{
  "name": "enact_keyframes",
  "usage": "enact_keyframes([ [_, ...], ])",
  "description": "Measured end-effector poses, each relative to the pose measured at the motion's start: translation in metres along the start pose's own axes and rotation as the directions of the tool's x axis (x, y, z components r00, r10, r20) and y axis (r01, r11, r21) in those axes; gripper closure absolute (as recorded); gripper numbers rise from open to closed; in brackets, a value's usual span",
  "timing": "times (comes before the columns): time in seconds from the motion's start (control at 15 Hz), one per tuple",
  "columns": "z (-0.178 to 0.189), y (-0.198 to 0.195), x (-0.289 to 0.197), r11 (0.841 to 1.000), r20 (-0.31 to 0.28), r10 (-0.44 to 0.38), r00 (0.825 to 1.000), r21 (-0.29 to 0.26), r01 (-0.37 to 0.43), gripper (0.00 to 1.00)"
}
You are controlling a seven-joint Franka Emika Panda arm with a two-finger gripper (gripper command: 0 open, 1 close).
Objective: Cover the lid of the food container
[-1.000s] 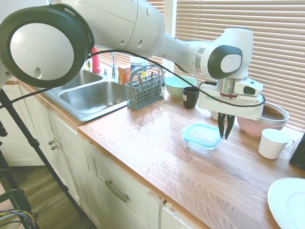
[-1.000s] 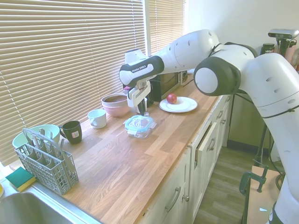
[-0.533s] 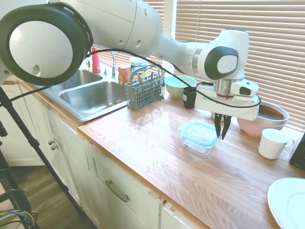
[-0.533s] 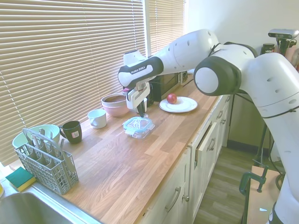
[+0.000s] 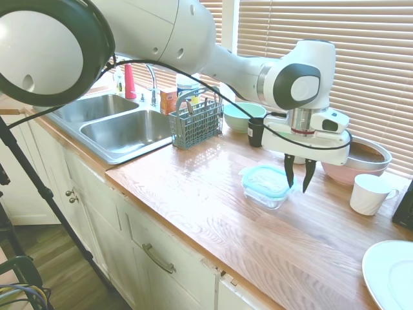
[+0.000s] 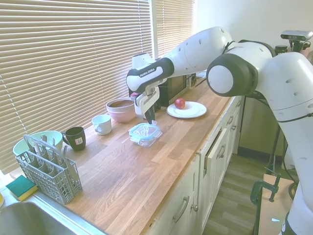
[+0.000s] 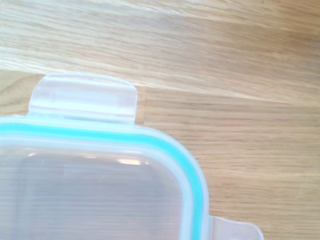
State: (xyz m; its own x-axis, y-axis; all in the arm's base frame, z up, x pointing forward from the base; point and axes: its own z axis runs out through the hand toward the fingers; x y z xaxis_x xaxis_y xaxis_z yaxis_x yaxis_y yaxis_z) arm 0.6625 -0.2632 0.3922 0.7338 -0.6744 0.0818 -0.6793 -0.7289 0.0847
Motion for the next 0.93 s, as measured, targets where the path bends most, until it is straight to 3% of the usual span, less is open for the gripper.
enact_keyframes([
  [0.93,-0.067,0.034,-0.07,0.997,-0.028,-0.032,0.999,0.075,0.034,0.0],
])
